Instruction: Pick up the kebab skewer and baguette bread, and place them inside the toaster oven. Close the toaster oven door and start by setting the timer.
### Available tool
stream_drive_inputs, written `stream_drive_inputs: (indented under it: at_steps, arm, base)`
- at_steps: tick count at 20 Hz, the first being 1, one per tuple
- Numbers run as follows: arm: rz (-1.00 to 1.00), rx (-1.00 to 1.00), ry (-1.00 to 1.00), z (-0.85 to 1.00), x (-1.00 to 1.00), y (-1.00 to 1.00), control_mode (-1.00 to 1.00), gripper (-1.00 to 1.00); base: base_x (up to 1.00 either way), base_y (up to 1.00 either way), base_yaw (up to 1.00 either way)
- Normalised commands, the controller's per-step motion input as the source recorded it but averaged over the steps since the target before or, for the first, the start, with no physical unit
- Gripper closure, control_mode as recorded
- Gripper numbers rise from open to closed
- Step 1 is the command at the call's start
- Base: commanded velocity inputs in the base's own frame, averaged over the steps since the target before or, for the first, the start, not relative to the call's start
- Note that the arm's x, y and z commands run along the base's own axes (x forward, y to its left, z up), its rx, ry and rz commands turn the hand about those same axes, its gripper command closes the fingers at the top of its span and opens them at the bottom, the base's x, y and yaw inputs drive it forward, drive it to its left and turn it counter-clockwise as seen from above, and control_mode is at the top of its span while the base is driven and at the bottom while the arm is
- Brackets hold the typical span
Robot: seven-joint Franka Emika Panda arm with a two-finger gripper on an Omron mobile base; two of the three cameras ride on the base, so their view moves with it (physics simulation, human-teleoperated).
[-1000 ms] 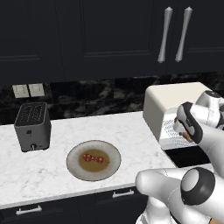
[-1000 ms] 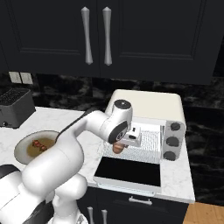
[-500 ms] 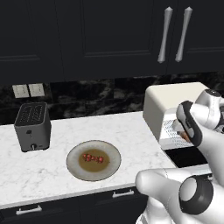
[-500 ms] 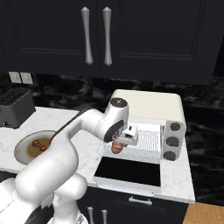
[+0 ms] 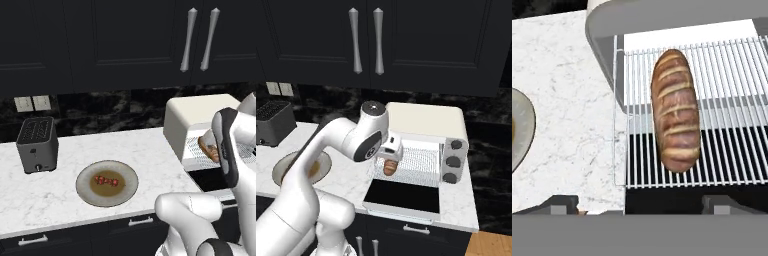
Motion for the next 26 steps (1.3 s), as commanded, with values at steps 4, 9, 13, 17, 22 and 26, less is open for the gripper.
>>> stream_drive_inputs:
  at_steps: [4, 9, 13, 17, 22, 26]
  arm:
    - [-0.05, -0.01, -0.02, 0.03, -1.0, 0.92, -1.0, -1.0]
    - [0.09, -0.01, 0.04, 0.25, -0.23, 1.0, -1.0, -1.0]
    - [0.27, -0.01, 0.07, 0.18, 0.01, 1.0, -1.0, -1.0]
    - [0.36, -0.01, 0.07, 0.0, 0.38, 0.99, -1.0, -1.0]
    - [0.41, 0.0, 0.15, -0.07, 0.68, 0.9, -1.0, -1.0]
    - [0.31, -0.08, 0.19, -0.25, 0.51, 0.72, -1.0, -1.0]
  base:
    - [0.0, 0.0, 0.0]
    - [0.0, 0.0, 0.0]
    - [0.0, 0.0, 0.0]
    - [0.0, 0.0, 0.0]
    - [0.0, 0.0, 0.0]
    - [0.0, 0.0, 0.0]
